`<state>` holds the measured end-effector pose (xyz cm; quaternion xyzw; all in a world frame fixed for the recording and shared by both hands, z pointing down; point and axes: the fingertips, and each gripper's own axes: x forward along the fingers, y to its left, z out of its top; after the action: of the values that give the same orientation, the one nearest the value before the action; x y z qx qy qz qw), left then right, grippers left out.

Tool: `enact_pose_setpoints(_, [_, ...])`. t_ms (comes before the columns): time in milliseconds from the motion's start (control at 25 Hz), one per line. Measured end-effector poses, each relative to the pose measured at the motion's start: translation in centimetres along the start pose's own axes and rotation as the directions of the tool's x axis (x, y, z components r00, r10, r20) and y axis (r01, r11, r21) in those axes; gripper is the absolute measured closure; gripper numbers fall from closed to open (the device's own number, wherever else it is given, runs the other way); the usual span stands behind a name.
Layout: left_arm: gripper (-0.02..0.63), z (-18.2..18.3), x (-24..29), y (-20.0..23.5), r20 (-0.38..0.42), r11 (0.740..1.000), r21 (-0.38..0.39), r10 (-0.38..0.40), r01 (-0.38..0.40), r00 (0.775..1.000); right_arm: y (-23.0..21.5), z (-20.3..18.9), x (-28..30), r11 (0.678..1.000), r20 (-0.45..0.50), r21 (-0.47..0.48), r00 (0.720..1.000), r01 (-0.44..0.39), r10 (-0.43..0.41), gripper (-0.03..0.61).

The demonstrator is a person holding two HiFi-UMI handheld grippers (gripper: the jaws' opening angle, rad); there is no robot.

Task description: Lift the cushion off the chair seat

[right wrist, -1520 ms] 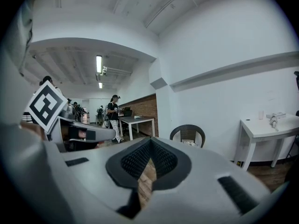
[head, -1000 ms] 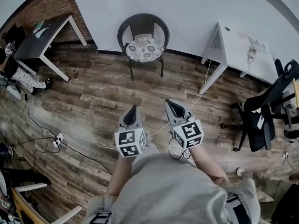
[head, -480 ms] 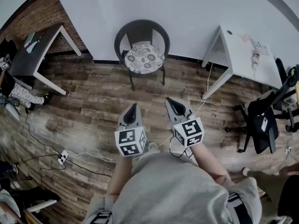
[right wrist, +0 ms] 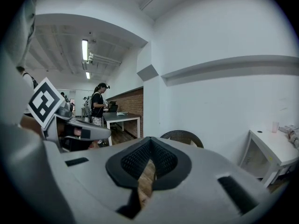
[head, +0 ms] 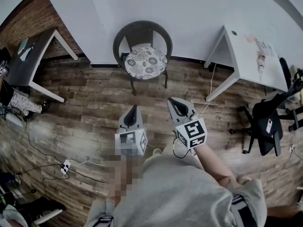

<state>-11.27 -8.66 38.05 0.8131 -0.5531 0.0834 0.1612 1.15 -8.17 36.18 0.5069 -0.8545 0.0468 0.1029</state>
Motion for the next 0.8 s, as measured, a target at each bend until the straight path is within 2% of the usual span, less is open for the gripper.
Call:
enact_pose_setpoints(360, [0.604,-0.3,5.0,2.7,-0.023,0.998,-0.019,0.052,-0.052,0.998,-2.9,-1.5,6.0,0.999,-0.028,-0.018,0.999,-0.030,0.029,0.578])
enact_pose_setpoints(800, [0.604,0.3,15.2,8.1,-0.071,0.990,-0.053,0.126,-0.130,0.989,-9.3,-4.1,18.9,0.996,-0.097,-0.029,0.992,-0.083,0.080,0.578])
